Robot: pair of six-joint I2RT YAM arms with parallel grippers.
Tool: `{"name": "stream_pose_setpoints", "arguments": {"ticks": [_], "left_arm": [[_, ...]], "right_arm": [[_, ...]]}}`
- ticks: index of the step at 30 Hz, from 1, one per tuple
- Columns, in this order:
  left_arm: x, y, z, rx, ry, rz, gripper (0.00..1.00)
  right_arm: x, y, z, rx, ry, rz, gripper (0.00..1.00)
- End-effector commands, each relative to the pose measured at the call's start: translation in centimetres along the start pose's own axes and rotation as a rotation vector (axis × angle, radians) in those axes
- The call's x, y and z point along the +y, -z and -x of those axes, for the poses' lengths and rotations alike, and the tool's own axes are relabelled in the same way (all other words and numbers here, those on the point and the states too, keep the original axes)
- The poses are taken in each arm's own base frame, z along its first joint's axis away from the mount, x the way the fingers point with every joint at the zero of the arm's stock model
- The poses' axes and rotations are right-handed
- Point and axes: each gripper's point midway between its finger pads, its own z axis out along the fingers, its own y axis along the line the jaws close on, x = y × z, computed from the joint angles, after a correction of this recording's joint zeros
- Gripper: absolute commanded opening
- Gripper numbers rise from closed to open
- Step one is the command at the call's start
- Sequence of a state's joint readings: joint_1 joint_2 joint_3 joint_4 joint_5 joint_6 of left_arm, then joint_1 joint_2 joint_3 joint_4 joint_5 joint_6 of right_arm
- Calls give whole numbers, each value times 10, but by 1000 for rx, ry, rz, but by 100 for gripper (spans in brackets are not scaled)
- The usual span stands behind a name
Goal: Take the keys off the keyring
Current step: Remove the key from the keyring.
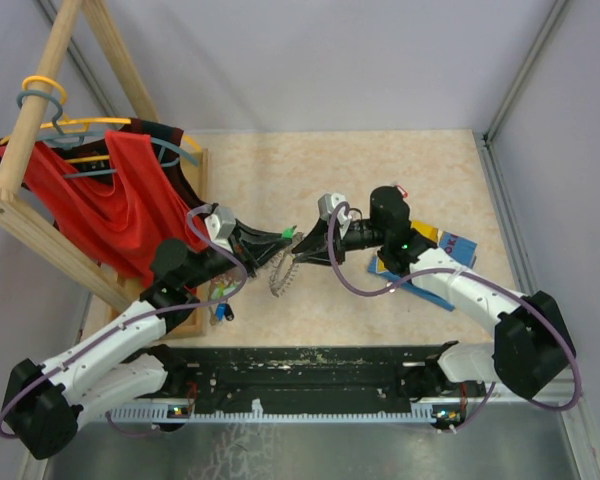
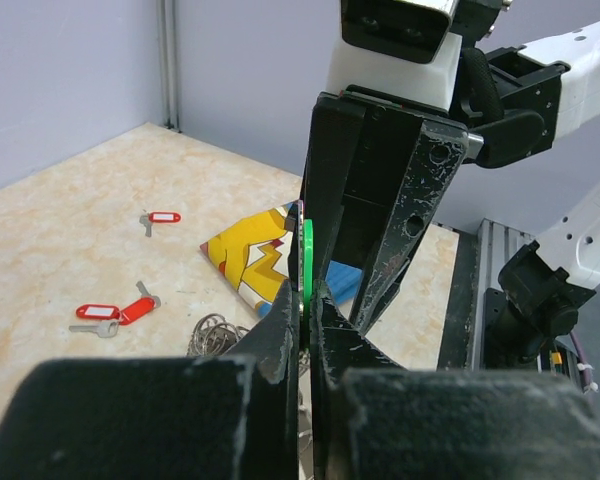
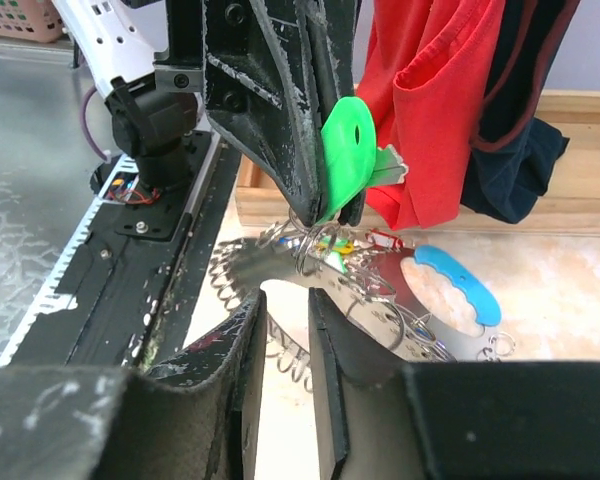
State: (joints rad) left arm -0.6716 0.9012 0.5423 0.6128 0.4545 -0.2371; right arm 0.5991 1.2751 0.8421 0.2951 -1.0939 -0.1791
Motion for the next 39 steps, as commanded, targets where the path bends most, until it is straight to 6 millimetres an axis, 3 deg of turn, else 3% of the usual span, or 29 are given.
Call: {"name": "stream_pose_setpoints", "arguments": {"ticks": [1, 6, 28, 34, 37, 39], "left_arm": [[-11, -3, 34, -86, -47, -45, 0], [-11, -3, 32, -81, -49, -50, 0], [-12, -8, 27, -90, -16, -73, 0], [-4, -7, 6, -41, -48, -75, 0], [-3, -8, 2, -45, -46, -108, 0], [-3, -8, -2, -42, -38, -146, 0]], "right_arm": [[2, 0, 21, -48, 19, 30, 26], [7, 2, 29, -62, 4, 58, 29], [0, 2, 32, -72, -16, 23, 28], [13, 20, 31, -21, 14, 120, 29], [10, 34, 23, 65, 107, 90, 31], [5, 46, 28, 71, 141, 58, 32]]}}
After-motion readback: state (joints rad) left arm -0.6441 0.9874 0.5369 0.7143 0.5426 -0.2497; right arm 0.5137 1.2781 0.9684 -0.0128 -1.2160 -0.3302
